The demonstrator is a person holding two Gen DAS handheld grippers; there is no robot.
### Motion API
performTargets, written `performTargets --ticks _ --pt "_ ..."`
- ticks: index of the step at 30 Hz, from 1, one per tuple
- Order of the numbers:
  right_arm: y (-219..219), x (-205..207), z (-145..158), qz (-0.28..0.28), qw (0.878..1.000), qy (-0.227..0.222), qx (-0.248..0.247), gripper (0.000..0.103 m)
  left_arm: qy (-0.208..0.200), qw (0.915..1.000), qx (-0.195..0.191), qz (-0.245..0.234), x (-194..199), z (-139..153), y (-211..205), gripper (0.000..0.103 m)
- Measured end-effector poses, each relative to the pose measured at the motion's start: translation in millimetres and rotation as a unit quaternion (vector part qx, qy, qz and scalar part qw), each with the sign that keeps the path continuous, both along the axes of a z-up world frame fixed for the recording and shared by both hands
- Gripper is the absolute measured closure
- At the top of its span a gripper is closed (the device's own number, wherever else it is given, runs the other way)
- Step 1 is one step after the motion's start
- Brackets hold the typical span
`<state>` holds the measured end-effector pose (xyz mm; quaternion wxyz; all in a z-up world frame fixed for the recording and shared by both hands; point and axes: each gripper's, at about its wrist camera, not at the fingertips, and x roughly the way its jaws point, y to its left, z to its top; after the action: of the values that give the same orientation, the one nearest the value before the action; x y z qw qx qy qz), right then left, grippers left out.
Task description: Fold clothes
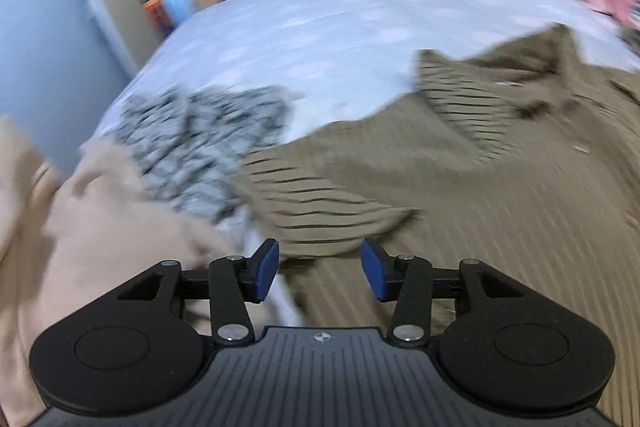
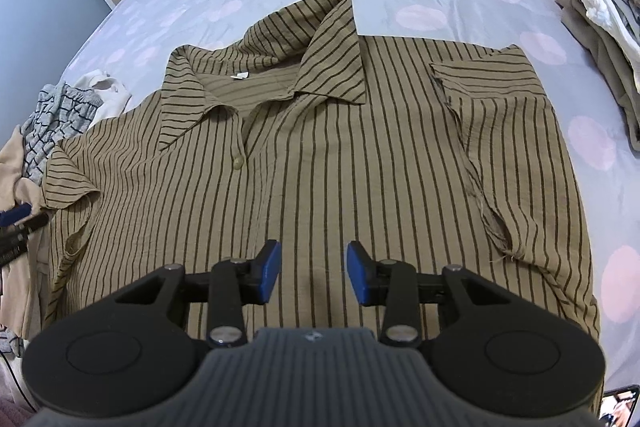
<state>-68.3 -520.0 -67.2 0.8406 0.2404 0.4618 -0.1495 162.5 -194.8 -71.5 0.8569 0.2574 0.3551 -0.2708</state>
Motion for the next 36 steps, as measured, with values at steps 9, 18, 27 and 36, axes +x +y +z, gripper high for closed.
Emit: performTargets --ticks 9,18,27,36 --pt "4.6 6.7 1.3 0.016 1.000 -0.002 -0.007 0.060 0.080 0.9948 -0.037 0.050 48.9 -13.5 5.3 0.096" --pt "-0.3 7.8 -3.8 0.011 1.000 0.004 0.000 0.059 0.038 0.9966 -0.067 -0.028 58.8 27.3 -37.2 0.101" --pt "-0.7 12.1 -10.3 0.014 1.000 0.016 0.006 0.059 0.086 0.9899 -0.019 -0.111 82.1 17.3 -122.5 0.102" --pt "-1.6 14.4 -8.6 0.018 1.000 0.015 0.007 0.059 0.105 0.9899 -0.024 -0.092 104.8 9.6 -120.3 0.075"
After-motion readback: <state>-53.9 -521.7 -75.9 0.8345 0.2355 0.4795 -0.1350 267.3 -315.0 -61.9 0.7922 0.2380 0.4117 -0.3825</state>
